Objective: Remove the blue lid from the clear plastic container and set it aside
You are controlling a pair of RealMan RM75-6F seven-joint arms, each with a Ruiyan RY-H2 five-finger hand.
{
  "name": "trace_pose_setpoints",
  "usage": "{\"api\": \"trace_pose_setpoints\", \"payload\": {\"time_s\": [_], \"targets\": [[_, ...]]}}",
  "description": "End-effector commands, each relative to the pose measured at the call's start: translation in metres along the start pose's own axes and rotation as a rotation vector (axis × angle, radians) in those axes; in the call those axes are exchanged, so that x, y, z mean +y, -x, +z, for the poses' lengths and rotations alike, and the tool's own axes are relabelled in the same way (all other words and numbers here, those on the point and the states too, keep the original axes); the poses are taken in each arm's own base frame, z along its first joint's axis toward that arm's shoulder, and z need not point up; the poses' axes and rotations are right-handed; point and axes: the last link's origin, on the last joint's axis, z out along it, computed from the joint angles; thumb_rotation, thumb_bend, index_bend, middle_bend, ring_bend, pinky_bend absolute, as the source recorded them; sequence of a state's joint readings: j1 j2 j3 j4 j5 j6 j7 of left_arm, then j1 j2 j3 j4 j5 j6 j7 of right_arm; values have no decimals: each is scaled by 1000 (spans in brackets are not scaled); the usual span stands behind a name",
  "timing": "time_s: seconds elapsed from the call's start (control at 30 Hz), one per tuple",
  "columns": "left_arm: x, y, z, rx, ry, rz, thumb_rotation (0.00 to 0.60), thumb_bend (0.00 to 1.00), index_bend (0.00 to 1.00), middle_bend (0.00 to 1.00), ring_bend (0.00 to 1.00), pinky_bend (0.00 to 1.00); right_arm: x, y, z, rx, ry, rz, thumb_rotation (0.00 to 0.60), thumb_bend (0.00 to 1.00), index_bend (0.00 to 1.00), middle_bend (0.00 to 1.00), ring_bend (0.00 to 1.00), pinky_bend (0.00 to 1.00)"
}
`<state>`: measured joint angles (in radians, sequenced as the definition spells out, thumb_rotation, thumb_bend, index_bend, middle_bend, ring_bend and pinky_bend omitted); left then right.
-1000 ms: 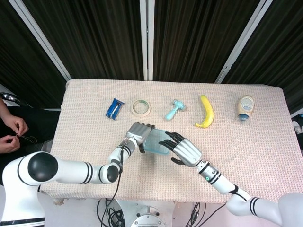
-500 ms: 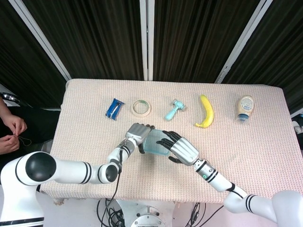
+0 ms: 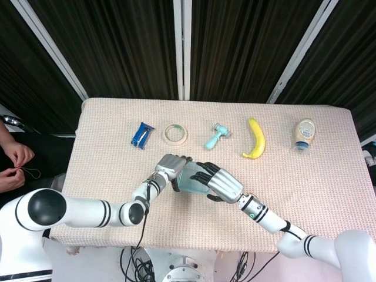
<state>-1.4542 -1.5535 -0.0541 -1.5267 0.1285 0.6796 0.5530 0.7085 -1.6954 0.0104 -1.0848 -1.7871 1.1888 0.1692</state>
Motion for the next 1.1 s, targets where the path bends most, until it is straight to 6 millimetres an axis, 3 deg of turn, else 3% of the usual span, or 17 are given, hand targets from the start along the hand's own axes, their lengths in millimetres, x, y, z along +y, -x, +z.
{"api": "trace_pose_setpoints", "payload": {"time_s": [0.03,0.4,1.1], "targets": [[-1,0,0,-3,6,4,600,0,191,285,178,211,2,-2,2,-17,-22,-13,600,87,236,286,70,184],[0,4,2,16,9,60,600,0,191,281,178,209,4,-9,4,-1,-19,0,600,83,250,288,70,185],[1,7,3,33,-2,69,600,0,191,281,178,209,2,-11,0,14,-4,87,600,201,292,291,102,187]]}}
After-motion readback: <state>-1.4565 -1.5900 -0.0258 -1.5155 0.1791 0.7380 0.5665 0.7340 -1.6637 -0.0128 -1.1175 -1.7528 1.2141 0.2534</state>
